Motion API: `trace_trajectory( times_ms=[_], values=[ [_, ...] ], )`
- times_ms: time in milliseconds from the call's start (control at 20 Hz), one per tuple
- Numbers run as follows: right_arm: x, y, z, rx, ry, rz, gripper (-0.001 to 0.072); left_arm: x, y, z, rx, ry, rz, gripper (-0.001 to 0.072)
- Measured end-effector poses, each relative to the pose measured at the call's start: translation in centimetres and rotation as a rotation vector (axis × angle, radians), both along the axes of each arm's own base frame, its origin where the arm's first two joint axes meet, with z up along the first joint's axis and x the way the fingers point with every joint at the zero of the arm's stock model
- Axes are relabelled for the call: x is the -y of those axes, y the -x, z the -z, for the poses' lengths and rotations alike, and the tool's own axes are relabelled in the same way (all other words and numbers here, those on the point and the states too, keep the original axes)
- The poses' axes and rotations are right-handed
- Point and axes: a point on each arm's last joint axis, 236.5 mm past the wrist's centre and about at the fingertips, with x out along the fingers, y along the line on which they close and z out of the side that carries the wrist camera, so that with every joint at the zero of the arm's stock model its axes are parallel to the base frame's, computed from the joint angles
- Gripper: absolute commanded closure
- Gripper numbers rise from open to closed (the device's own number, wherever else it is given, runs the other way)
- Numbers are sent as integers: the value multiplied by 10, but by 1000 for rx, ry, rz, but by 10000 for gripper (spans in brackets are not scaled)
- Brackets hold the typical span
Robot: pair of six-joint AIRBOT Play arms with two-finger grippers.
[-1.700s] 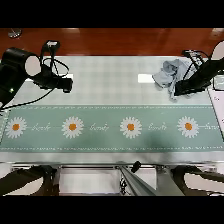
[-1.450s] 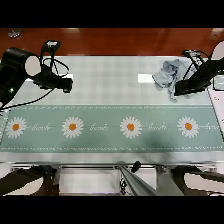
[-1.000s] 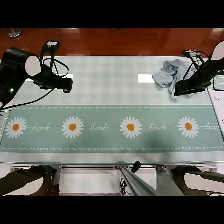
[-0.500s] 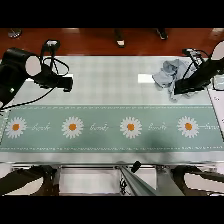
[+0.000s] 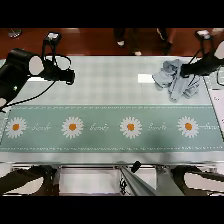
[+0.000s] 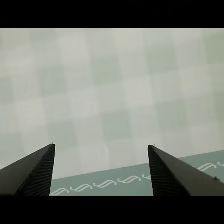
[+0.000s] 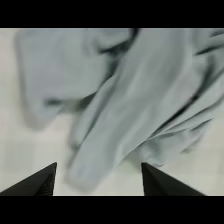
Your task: Fold the shirts.
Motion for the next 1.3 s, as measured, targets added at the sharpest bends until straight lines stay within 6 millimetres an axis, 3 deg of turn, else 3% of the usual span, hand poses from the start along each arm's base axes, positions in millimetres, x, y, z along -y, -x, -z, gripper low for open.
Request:
trace_trajectory(
  times_ms=[100, 200, 350, 450, 650, 950, 1000, 1050, 1100, 1200, 1300],
  values=[
    [38, -19, -15, 94, -9, 106, 97, -2, -5, -2, 18, 1, 1, -13],
    [78, -26, -12, 124, -55, 217, 96, -2, -7, -3, 30, 1, 4, -13],
    [118, -25, 19, 104, -220, 370, 93, -3, -8, -3, 32, -1, 6, -13],
    [131, -24, 43, 86, -335, 444, 92, -3, -7, -2, 26, -2, 5, -13],
    [127, -32, 83, 40, -479, 482, 92, -6, 0, 2, -9, -11, 2, -13],
    [93, -52, 130, -17, -538, 444, 98, -7, 4, 5, -28, -14, -1, -13],
    [86, -53, 139, -34, -538, 435, 124, -7, 4, 5, -29, -15, -1, -13],
    [79, -55, 148, -52, -535, 424, 341, -7, 4, 5, -29, -15, 0, -13],
    [73, -56, 155, -64, -530, 416, 668, -7, 4, 5, -30, -15, -1, -13],
    [65, -60, 157, -67, -515, 396, 691, -7, 5, 5, -32, -16, -1, -13],
    [62, -66, 140, -37, -490, 358, 691, -7, 5, 4, -31, -16, -1, -13]
  ],
)
